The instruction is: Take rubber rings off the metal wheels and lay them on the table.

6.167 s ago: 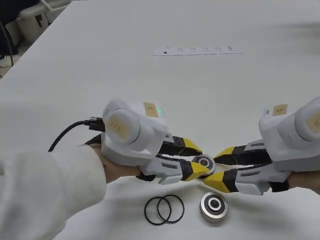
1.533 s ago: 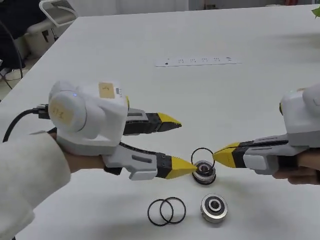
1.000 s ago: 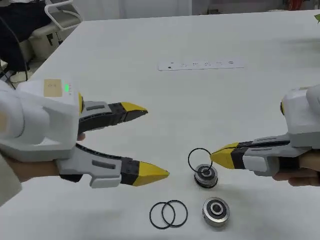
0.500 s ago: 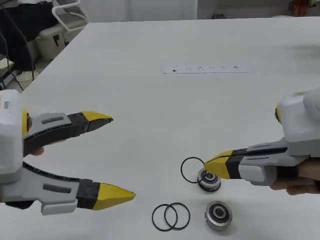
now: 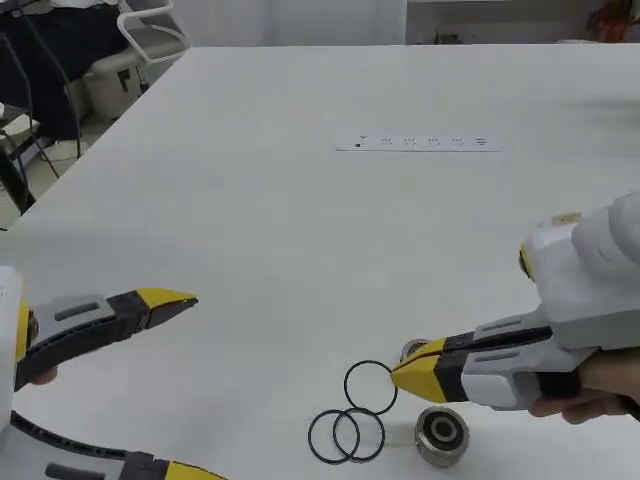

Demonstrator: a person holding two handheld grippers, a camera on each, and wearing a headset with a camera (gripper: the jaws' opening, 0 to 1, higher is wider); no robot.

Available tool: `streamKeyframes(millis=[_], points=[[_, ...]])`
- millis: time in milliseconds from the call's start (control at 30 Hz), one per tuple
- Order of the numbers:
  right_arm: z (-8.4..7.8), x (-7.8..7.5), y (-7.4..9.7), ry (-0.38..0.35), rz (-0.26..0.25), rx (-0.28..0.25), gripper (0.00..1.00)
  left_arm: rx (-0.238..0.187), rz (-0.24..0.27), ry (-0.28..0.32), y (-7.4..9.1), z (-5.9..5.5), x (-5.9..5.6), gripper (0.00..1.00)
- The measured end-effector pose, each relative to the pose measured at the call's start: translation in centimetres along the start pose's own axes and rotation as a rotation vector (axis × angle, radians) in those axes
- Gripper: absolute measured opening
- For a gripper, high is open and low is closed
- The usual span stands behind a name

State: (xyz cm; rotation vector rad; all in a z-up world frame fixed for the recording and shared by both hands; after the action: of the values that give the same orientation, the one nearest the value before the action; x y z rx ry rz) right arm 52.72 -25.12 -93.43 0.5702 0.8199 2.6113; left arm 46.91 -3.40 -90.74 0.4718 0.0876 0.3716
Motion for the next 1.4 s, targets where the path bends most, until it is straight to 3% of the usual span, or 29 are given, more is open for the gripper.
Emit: streamKeyframes(millis=[400,600,1100,1400], points=[[-1.7,1.0,-1.1,0.058,0.054,0.090,0.00,0.013,0.024,0.041,0.5,-1.0,-0.4,0.94],[-2.3,0.6,-1.4,0.086,0.028,0.123,0.00,0.008,0.019,0.050,0.4,-1.0,-0.5,0.93],[-2.4,-0.2,-1.7,0.121,-0.030,0.127,0.00,-0.005,0.003,0.064,-0.4,-1.1,-0.7,0.93],[-2.2,-0.5,-1.6,0.105,-0.043,0.111,0.03,0.002,0.006,0.057,-0.3,-1.1,-0.5,0.93]])
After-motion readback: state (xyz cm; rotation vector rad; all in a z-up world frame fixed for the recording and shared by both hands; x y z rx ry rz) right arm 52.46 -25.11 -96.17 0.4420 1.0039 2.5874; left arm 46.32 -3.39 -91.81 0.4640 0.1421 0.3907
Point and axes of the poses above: the centre of the closed fingertips' face, and the gripper's own axes: y roughly backward along the fingers, x roughly to its left, z roughly out of its top, the point moved 7 cm from there along y, roughly backward along the fingers, and after that the axes turned 10 degrees about -z, right-handed, at the moved point
